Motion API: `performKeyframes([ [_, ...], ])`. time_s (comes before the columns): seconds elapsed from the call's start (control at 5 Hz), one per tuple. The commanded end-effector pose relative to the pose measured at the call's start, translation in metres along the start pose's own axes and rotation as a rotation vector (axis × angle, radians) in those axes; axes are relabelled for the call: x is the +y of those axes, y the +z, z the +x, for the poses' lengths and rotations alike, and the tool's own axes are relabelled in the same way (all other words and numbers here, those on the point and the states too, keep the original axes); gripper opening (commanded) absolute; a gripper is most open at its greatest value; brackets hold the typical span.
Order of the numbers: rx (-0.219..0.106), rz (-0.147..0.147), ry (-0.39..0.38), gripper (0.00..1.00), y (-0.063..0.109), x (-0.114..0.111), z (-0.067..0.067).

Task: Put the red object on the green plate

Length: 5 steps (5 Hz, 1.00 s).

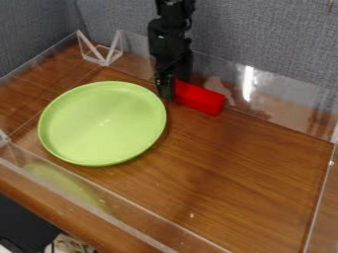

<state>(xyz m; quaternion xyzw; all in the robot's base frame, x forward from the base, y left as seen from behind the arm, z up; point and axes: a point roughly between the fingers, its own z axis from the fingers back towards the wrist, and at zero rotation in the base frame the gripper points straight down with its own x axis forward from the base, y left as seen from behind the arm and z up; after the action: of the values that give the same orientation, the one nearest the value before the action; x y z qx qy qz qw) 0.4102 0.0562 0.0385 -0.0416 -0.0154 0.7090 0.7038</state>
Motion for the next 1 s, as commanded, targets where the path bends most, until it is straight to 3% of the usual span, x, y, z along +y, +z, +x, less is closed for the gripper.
performKeyframes([
  [0.0,0.001,-0.025,-0.044,0.0,-0.002,-0.011,-0.011],
  [0.4,0.03,-0.05,-0.027,0.0,0.042,-0.008,-0.001],
  [0.6,0.058,-0.074,-0.014,0.0,0.074,-0.005,0.006],
  [0.8,0.057,-0.122,-0.034,0.0,0.101,0.007,0.007],
])
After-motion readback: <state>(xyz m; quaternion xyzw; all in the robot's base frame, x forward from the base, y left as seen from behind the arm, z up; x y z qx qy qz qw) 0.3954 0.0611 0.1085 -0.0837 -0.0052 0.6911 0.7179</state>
